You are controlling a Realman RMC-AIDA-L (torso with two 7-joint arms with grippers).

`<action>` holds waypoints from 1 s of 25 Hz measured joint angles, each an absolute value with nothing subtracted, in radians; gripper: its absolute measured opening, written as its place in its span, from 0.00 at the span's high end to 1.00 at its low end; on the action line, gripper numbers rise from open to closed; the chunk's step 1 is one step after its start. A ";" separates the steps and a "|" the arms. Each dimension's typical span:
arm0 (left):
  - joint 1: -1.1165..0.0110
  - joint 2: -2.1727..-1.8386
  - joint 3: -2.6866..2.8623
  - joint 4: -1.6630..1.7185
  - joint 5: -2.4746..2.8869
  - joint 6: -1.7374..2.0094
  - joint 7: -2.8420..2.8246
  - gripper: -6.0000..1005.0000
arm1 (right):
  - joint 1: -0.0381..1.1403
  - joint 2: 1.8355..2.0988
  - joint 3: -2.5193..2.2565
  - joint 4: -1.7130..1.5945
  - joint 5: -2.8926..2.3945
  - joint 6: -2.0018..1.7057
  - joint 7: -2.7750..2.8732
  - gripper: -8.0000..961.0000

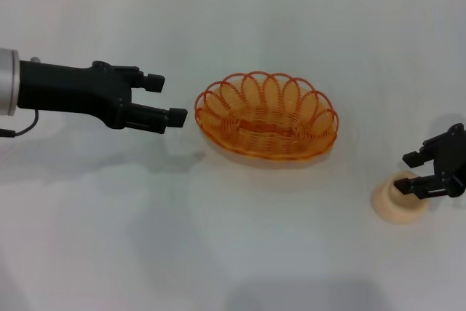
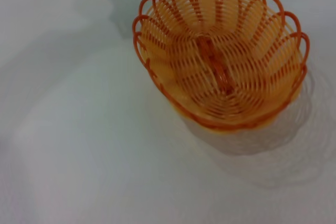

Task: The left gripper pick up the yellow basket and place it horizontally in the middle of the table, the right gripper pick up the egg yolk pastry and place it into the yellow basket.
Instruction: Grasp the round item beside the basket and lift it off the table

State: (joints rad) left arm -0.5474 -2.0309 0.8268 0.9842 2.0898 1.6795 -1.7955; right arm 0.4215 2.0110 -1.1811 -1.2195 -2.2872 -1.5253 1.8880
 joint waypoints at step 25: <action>-0.549 -2.031 0.821 0.985 2.074 1.666 -1.787 0.11 | 0.434 2.011 -1.204 -1.227 -2.312 -1.536 1.895 0.70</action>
State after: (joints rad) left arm -0.5492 -2.0310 0.8206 0.9853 2.0738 1.6657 -1.7871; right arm 0.4336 2.0110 -1.2037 -1.2272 -2.3120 -1.5362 1.8948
